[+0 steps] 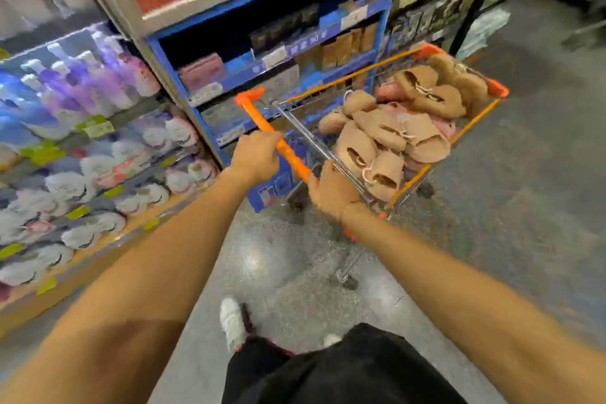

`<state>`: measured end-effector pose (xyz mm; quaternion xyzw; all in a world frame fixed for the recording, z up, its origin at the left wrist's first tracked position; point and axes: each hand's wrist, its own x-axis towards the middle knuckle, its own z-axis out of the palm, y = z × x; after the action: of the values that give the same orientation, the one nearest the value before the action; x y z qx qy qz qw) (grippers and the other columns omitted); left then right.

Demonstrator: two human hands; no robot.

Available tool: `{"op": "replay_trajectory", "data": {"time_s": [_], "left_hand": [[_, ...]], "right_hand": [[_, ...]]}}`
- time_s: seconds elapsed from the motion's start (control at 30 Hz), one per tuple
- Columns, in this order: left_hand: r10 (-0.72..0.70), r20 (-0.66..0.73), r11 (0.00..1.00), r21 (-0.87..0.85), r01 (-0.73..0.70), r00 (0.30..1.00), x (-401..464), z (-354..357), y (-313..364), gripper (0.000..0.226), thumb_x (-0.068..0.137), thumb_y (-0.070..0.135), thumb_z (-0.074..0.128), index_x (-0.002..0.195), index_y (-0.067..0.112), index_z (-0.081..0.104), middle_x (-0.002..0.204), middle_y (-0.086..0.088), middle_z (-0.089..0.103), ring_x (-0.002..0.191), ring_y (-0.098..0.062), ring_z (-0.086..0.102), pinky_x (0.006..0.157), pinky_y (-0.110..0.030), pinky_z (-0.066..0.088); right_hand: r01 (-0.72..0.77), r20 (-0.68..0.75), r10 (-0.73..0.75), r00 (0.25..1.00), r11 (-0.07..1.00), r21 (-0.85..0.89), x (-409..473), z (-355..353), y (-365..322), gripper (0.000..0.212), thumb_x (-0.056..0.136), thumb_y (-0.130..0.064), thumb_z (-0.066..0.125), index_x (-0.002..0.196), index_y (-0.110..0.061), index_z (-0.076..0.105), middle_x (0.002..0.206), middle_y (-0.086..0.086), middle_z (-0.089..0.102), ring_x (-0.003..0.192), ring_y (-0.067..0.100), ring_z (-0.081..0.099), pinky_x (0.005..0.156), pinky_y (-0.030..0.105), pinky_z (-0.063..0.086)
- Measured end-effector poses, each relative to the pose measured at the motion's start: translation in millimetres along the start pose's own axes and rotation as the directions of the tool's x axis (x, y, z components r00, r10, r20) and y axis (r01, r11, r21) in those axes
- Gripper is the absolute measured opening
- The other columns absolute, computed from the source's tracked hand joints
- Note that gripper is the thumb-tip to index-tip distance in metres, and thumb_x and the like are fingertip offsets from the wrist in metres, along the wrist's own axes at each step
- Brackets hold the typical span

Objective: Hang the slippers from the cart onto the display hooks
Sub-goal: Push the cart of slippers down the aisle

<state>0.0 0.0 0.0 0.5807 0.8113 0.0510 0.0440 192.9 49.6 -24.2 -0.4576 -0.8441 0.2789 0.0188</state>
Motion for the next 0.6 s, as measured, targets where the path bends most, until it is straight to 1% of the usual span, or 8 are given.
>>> {"op": "replay_trajectory", "data": {"time_s": [0.07, 0.13, 0.2, 0.3, 0.37, 0.47, 0.53, 0.6], "left_hand": [[0.116, 0.05, 0.992, 0.048, -0.118, 0.992, 22.5, 0.7, -17.2, 0.02, 0.081, 0.021, 0.055, 0.098, 0.012, 0.061, 0.098, -0.014, 0.063, 0.092, -0.04, 0.058, 0.071, -0.044, 0.043], [0.196, 0.14, 0.974, 0.084, -0.209, 0.971, 43.4, 11.2, -35.4, 0.022, 0.076, 0.029, 0.057, 0.09, 0.012, 0.059, 0.094, -0.014, 0.061, 0.096, -0.039, 0.058, 0.079, -0.046, 0.044], [0.264, 0.226, 0.938, 0.167, -0.305, 0.938, 65.7, 16.3, -48.4, 0.028, 0.081, 0.03, 0.065, 0.1, 0.01, 0.064, 0.101, -0.015, 0.062, 0.106, -0.038, 0.057, 0.091, -0.046, 0.042], [0.374, 0.29, 0.852, 0.267, -0.45, 0.881, 83.3, 19.6, -64.0, 0.035, 0.088, 0.036, 0.063, 0.11, 0.009, 0.062, 0.106, -0.016, 0.063, 0.105, -0.037, 0.057, 0.09, -0.042, 0.04], [0.429, 0.332, 0.802, 0.288, -0.523, 0.84, 91.3, 16.8, -62.8, 0.028, 0.091, 0.036, 0.061, 0.104, 0.011, 0.063, 0.103, -0.014, 0.066, 0.1, -0.035, 0.06, 0.08, -0.038, 0.041], [0.459, 0.42, 0.761, 0.268, -0.59, 0.783, 100.3, 16.8, -57.9, 0.014, 0.091, 0.027, 0.062, 0.092, 0.014, 0.06, 0.098, -0.012, 0.067, 0.096, -0.034, 0.064, 0.078, -0.037, 0.044], [0.466, 0.434, 0.773, 0.225, -0.593, 0.771, 101.5, 16.5, -56.6, 0.016, 0.089, 0.025, 0.064, 0.088, 0.013, 0.054, 0.091, -0.011, 0.06, 0.093, -0.036, 0.064, 0.078, -0.039, 0.046], [0.488, 0.422, 0.771, 0.201, -0.604, 0.764, 103.5, 16.3, -55.3, 0.02, 0.086, 0.027, 0.066, 0.086, 0.011, 0.054, 0.086, -0.011, 0.059, 0.084, -0.034, 0.064, 0.073, -0.039, 0.053]], "right_hand": [[-0.134, 0.037, 0.134, 0.99, 0.991, 0.002, 0.8, 12.5, -4.0, 0.065, 0.102, -0.054, 0.035, 0.135, 0.001, 0.043, 0.121, 0.028, 0.06, 0.108, 0.042, 0.061, 0.085, 0.046, 0.048], [-0.214, 0.022, 0.214, 0.977, 0.977, -0.018, -6.8, 26.2, -6.1, 0.07, 0.098, -0.066, 0.029, 0.116, -0.004, 0.056, 0.114, 0.026, 0.064, 0.104, 0.041, 0.063, 0.083, 0.046, 0.049], [-0.245, -0.113, 0.236, 0.965, 0.966, -0.078, -8.8, 35.4, -9.4, 0.083, 0.088, -0.081, 0.017, 0.089, -0.011, 0.062, 0.098, 0.021, 0.069, 0.092, 0.039, 0.066, 0.074, 0.043, 0.05], [-0.348, -0.185, 0.333, 0.925, 0.936, -0.057, -8.2, 43.5, -15.7, 0.084, 0.077, -0.093, 0.013, 0.057, -0.018, 0.046, 0.064, 0.007, 0.059, 0.065, 0.029, 0.06, 0.056, 0.034, 0.041], [-0.428, -0.18, 0.411, 0.894, 0.902, -0.063, -6.6, 41.6, -22.0, 0.086, 0.076, -0.095, 0.021, 0.057, -0.016, 0.05, 0.058, 0.002, 0.055, 0.06, 0.023, 0.057, 0.051, 0.031, 0.04], [-0.516, -0.147, 0.497, 0.855, 0.845, -0.141, 0.4, 42.4, -23.7, 0.087, 0.066, -0.1, 0.029, 0.08, -0.022, 0.067, 0.077, 0.004, 0.065, 0.075, 0.026, 0.063, 0.062, 0.032, 0.049], [-0.561, -0.089, 0.554, 0.828, 0.816, -0.143, 5.6, 40.7, -24.7, 0.082, 0.062, -0.095, 0.039, 0.086, -0.021, 0.067, 0.084, 0.004, 0.066, 0.08, 0.028, 0.063, 0.068, 0.034, 0.051], [-0.616, -0.057, 0.614, 0.787, 0.779, -0.119, 6.7, 34.9, -27.6, 0.075, 0.062, -0.087, 0.043, 0.081, -0.018, 0.063, 0.083, 0.006, 0.065, 0.078, 0.029, 0.061, 0.068, 0.035, 0.051]]}}
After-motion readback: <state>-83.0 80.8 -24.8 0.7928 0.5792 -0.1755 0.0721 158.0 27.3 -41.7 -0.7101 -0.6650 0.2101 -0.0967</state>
